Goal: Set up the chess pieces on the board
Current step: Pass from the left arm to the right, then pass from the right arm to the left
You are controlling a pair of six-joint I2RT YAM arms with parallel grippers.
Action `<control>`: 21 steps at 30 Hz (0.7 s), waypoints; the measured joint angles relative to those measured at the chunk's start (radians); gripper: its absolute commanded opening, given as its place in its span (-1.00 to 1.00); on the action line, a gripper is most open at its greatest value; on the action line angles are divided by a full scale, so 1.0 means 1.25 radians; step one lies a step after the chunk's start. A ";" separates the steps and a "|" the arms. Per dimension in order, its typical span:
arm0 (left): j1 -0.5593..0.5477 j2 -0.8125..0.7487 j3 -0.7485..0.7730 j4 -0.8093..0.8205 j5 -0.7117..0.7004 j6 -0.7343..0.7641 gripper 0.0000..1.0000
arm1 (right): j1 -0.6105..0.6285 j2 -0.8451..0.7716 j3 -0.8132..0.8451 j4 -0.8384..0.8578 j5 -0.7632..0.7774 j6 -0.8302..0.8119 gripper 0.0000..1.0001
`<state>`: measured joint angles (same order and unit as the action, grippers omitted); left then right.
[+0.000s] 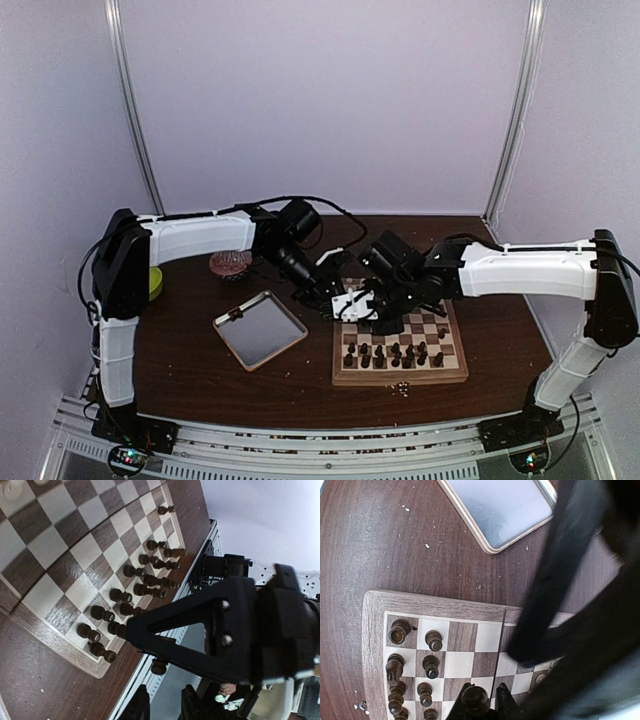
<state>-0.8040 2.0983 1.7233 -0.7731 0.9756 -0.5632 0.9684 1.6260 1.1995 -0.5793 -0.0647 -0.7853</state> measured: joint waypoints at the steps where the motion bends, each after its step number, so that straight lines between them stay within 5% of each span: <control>1: 0.004 -0.016 -0.005 0.010 -0.012 0.003 -0.42 | -0.008 -0.002 0.000 -0.001 -0.010 0.006 -0.79; 10: 0.018 -0.328 -0.295 0.403 -0.208 0.016 -0.40 | -0.106 -0.045 0.036 -0.046 -0.198 0.107 -0.79; 15: -0.044 -0.434 -0.508 0.710 -0.356 0.160 -0.42 | -0.177 -0.077 0.087 -0.051 -0.422 0.229 -0.78; 21: -0.075 -0.434 -0.525 0.825 -0.331 0.227 -0.41 | -0.193 -0.080 0.087 -0.042 -0.547 0.302 -0.78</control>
<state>-0.8978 1.5562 1.0672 0.2581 0.5617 -0.2790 0.7273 1.5261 1.3087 -0.6315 -0.7479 -0.4080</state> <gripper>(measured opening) 0.295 0.133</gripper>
